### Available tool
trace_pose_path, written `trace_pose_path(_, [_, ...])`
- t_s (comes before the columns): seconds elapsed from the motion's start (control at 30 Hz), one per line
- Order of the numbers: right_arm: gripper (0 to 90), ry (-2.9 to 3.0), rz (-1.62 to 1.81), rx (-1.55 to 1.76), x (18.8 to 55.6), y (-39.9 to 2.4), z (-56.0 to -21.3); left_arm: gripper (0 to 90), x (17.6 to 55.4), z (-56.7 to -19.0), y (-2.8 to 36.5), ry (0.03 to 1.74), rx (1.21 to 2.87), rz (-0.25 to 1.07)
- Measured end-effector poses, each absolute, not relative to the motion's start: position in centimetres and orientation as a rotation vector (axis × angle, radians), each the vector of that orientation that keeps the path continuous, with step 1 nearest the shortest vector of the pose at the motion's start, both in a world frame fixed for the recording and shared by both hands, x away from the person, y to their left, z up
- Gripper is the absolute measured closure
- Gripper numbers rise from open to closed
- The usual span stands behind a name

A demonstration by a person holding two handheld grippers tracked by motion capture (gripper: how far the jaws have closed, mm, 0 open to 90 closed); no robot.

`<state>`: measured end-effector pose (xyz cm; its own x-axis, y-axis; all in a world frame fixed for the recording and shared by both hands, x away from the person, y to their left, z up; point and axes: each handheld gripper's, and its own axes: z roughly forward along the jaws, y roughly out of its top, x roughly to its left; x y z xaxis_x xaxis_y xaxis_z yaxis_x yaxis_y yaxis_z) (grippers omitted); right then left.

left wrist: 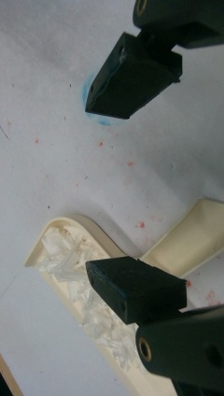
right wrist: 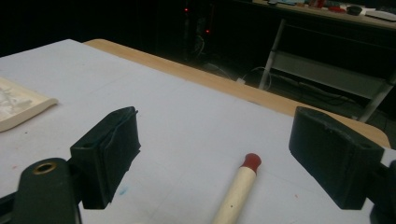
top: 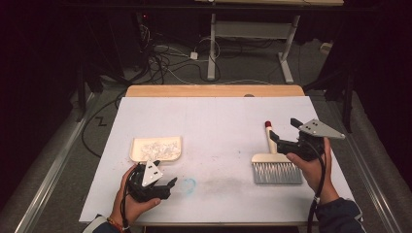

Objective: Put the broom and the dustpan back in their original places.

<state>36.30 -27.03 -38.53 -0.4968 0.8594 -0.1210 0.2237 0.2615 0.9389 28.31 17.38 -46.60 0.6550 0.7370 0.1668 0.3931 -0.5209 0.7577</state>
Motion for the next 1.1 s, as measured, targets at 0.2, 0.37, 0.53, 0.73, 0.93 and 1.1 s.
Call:
trace_pose_path(0.2, [17.4,1.891,1.238,0.965,35.5,-27.0,-38.3,19.8,28.3,-46.6,17.3,0.865,2.17,0.632])
trace_pose_path(0.37, [17.5,1.907,1.231,0.936,34.8,-26.9,-38.1,19.8,28.3,-46.6,17.2,0.864,2.173,0.629])
trace_pose_path(0.53, [17.7,1.917,1.22,0.918,34.3,-26.6,-38.1,19.8,28.2,-46.6,17.2,0.856,2.181,0.63])
trace_pose_path(0.73, [17.9,1.927,1.214,0.905,33.7,-26.5,-38.1,19.8,28.1,-46.6,17.2,0.853,2.182,0.629])
trace_pose_path(0.93, [18.6,1.942,1.223,0.901,33.1,-26.6,-38.0,19.8,28.1,-46.6,17.1,0.845,2.186,0.628])
trace_pose_path(1.1, [18.6,1.945,1.212,0.859,32.3,-26.4,-37.7,19.8,28.1,-46.6,17.0,0.842,2.194,0.626])
